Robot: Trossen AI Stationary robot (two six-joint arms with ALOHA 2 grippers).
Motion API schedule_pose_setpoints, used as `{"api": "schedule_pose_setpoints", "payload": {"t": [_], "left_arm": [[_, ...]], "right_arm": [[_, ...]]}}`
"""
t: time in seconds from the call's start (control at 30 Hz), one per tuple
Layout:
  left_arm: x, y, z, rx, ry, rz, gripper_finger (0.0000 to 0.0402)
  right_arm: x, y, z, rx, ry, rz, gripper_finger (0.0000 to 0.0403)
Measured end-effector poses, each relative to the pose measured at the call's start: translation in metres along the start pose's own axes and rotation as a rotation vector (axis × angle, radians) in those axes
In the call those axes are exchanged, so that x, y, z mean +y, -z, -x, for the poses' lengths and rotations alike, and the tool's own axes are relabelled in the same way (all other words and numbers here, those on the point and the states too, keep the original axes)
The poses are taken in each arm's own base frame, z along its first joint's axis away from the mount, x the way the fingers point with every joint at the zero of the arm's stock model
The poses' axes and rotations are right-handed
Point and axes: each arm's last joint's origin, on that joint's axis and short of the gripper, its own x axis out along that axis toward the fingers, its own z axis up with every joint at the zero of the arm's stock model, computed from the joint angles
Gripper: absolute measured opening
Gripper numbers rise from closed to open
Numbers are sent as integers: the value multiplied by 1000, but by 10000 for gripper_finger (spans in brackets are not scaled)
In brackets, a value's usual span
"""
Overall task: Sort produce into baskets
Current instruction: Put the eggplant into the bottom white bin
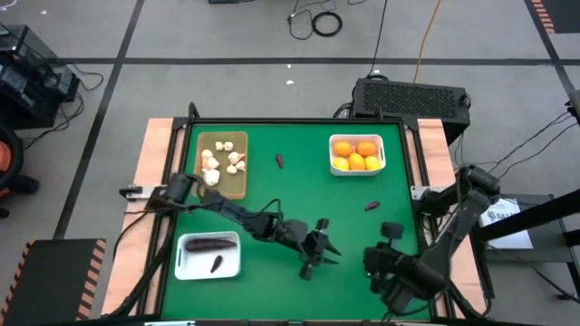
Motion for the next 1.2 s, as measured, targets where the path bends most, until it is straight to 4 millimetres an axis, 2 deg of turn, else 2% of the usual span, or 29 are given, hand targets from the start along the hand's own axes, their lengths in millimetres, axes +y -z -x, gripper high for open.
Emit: {"api": "schedule_pose_setpoints", "payload": {"t": [0.23, 0.33, 0.47, 0.6, 0.8, 1.0, 1.2], "left_arm": [[26, 2, -58, 34, 64, -89, 125], [34, -6, -75, 56, 61, -172, 125], [54, -18, -91, 97, 144, -175, 135], [71, -13, -103, 75, 224, -181, 161], [73, 6, -117, 54, 302, -219, 200], [67, 16, -123, 36, 289, -282, 206], [72, 28, -126, 52, 271, -285, 206]], "right_arm": [[1, 21, 25, -10, -98, -210, 2], [6, 31, 31, 35, -135, -304, 2], [15, 40, 37, 49, -199, -398, 1], [19, 44, 40, 46, -227, -449, 1], [20, 45, 41, 32, -234, -509, 1], [23, 45, 40, 20, -227, -596, 0], [40, 47, 27, -5, -197, -620, 0]]}}
